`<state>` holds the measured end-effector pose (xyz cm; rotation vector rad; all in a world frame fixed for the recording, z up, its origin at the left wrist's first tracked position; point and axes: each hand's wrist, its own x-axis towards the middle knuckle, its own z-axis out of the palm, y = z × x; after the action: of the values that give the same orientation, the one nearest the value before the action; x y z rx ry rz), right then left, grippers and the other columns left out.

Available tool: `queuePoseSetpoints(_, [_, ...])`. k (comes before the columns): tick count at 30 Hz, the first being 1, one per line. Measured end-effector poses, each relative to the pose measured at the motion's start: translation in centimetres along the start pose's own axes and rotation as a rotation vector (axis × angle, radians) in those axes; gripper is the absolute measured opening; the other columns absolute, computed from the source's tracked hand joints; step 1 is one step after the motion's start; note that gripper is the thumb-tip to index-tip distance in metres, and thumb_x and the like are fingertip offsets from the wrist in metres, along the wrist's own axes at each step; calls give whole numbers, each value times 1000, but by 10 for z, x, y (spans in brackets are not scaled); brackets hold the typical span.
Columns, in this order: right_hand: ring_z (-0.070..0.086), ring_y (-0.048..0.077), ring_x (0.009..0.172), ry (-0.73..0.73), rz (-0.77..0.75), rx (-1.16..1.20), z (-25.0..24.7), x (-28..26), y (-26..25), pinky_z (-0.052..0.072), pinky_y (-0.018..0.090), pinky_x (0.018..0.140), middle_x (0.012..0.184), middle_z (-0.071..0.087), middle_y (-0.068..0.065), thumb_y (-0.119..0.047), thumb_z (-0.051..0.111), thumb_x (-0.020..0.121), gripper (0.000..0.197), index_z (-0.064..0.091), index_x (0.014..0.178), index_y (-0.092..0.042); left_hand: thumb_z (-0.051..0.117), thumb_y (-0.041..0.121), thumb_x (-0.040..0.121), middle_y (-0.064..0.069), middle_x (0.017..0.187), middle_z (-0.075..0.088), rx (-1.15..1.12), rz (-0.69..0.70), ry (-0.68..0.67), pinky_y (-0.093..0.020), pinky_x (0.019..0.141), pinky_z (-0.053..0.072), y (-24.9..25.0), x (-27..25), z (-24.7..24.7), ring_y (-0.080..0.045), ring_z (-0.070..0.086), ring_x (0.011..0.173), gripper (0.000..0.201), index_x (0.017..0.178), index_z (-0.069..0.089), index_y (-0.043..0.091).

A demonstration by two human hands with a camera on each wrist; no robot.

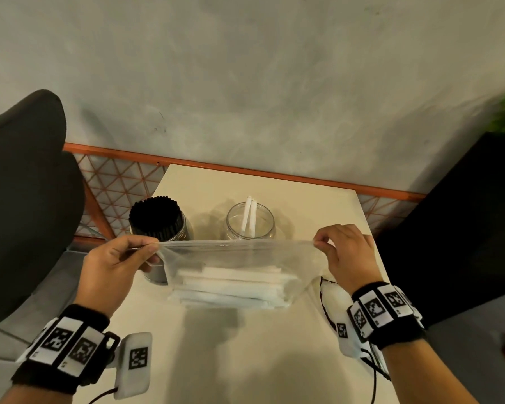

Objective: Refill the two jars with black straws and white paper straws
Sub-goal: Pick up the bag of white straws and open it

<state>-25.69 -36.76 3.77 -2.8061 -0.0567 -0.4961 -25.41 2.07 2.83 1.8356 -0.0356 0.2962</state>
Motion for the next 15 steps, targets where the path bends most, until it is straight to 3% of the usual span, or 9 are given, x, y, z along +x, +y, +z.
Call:
queuePoseSetpoints(3, [54,14,96,-7,28,6,-2,0,7,26,31,79,86,61,-18,-23,63,93,8,65,88,-29,66,7,83,-2,71,72,1,-10,13,-24,60,56,-1,0,1,-21,65,60,7,85,71,11])
queuePoseSetpoints(7, [53,15,96,-8,58,-8,-4,0,18,24,30,76,88,62,-16,-24,62,93,6,65,89,-27,66,10,83,-2,73,72,-2,-19,30,-26,61,58,-6,0,-3,-25,67,65,9,83,71,18])
queuePoseSetpoints(11, [58,20,87,3,70,41,-8,-3,34,44,36,71,88,64,-10,-19,64,92,6,65,87,-22,67,12,83,-1,75,72,8,-46,41,-23,62,58,-10,-1,-11,-28,67,70,10,83,72,21])
queuePoseSetpoints(15, [68,14,75,-84,248,394,-7,-3,31,49,19,64,93,68,-3,-12,52,100,10,57,92,-17,66,13,84,1,83,70,45,-58,9,-34,75,57,-3,-2,-4,-21,67,74,9,82,67,22])
